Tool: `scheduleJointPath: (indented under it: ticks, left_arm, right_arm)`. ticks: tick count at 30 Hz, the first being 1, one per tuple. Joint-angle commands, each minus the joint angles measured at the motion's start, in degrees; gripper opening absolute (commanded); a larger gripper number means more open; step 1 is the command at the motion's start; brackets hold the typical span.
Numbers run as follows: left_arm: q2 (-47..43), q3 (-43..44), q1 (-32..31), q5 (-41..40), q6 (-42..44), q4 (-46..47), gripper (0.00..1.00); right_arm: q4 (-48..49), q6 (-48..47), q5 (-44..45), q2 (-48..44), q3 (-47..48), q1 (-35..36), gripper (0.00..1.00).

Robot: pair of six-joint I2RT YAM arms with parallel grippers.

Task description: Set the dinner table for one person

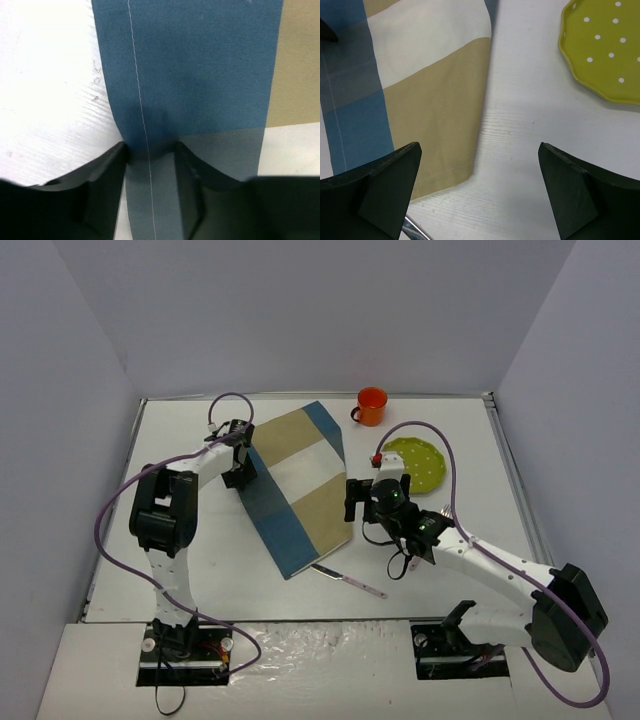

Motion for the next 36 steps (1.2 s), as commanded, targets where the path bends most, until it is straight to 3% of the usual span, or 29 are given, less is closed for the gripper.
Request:
scheduleJointPath:
  ticks: [1, 3, 4, 11, 17, 20, 23, 25, 27, 33, 36]
  left_arm:
    - [2.2, -1.7, 0.1, 1.8, -0.8, 1.1, 0.23]
    - [1.4, -1.3, 0.3, 1.5, 0.3, 0.2, 0.05]
    - [0.9, -1.0, 0.6, 1.5, 0.8, 0.0, 0.01]
    - [-0.9, -1.3, 1.8, 2.4, 2.1, -0.1, 0.0]
    - [-2.6, -2.8, 2.7, 4.4, 2.5, 0.4, 0.0]
    - [-3.8, -2.9, 3.0, 4.4, 3.2, 0.1, 0.0]
    - [-5.3, -2.7, 3.8, 4.4, 4.2, -0.3, 0.0]
    - [-6.2, -2.0, 4.5, 4.6, 4.9, -0.7, 0.0]
    - [-6.8, -0.8, 5.3, 4.9, 5.9, -1.4, 0.0]
    - [-8.2, 5.7, 5.7, 4.5, 11.5, -5.2, 0.0]
    - [-10.0, 5.7, 6.2, 2.7, 13.9, -5.7, 0.0]
  right_arm:
    - [4.1, 5.9, -0.5, 4.1, 0.8, -1.5, 1.0]
    - [5.0, 6.9, -4.2, 6.9, 1.6, -2.0, 1.0]
    - [5.8, 7.2, -5.7, 8.9, 1.9, -2.1, 1.0]
    - [14.6, 9.7, -12.6, 20.0, 3.5, -3.5, 1.0]
    - [18.2, 8.1, -15.3, 28.2, 7.0, -3.6, 0.92]
    - [19.3, 7.5, -16.0, 32.1, 8.3, -3.7, 0.76]
    - [19.3, 6.2, -17.1, 33.8, 9.6, -3.6, 0.45]
    - [15.0, 2.2, -12.2, 33.8, 13.1, -3.5, 0.19]
    - [8.7, -3.1, -7.1, 33.1, 18.9, -3.1, 0.04]
    - [-6.4, -14.1, 8.6, 33.2, 36.2, 1.6, 0.0]
    - [-14.6, -15.9, 9.3, 36.4, 42.5, 5.6, 0.07]
